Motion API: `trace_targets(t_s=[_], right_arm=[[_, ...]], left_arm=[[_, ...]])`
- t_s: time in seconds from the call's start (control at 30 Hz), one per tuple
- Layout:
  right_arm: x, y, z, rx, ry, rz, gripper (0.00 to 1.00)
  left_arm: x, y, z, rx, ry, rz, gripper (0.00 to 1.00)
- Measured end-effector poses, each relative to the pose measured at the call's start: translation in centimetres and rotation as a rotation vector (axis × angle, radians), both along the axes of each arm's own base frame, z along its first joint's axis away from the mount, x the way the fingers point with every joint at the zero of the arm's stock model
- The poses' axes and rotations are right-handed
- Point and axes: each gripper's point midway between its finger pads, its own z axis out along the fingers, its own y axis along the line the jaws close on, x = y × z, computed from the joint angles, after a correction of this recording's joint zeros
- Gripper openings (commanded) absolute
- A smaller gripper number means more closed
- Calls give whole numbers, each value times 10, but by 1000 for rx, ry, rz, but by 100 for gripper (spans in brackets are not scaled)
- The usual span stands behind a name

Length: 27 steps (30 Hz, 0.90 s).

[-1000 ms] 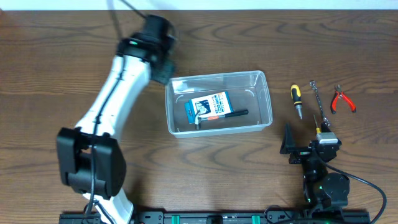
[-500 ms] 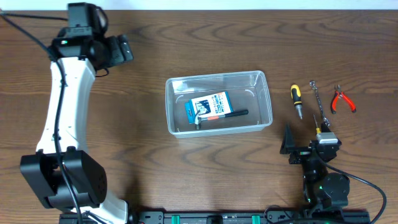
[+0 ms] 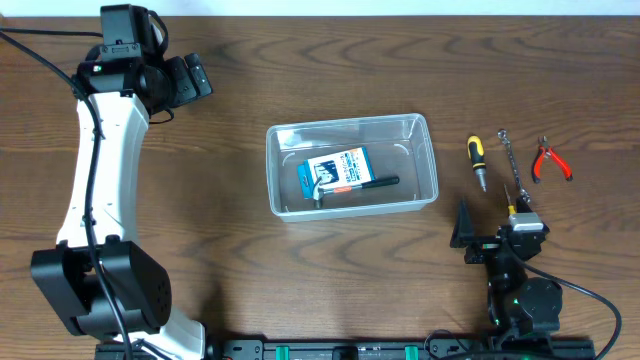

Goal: Pack container
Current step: 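Raise the right arm and move the right gripper over the yellow-black screwdriver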

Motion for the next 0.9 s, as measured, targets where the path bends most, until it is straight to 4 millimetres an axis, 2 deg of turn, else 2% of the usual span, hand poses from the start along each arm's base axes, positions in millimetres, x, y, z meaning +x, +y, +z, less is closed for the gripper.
trace_targets(t_s=[0.4, 0.53, 0.63, 0.9], right_arm=[[0, 1, 3, 3, -14, 4, 99], [0, 3, 18, 23, -67, 20, 99], [0, -3, 24, 24, -60, -21, 99], [9, -15, 79, -33, 95, -90, 99]], left_arm=[[0, 0, 0, 0, 0, 0, 98], [0, 0, 0, 0, 0, 0, 98], [0, 0, 0, 0, 0, 0, 98], [0, -1, 0, -2, -1, -2, 98]])
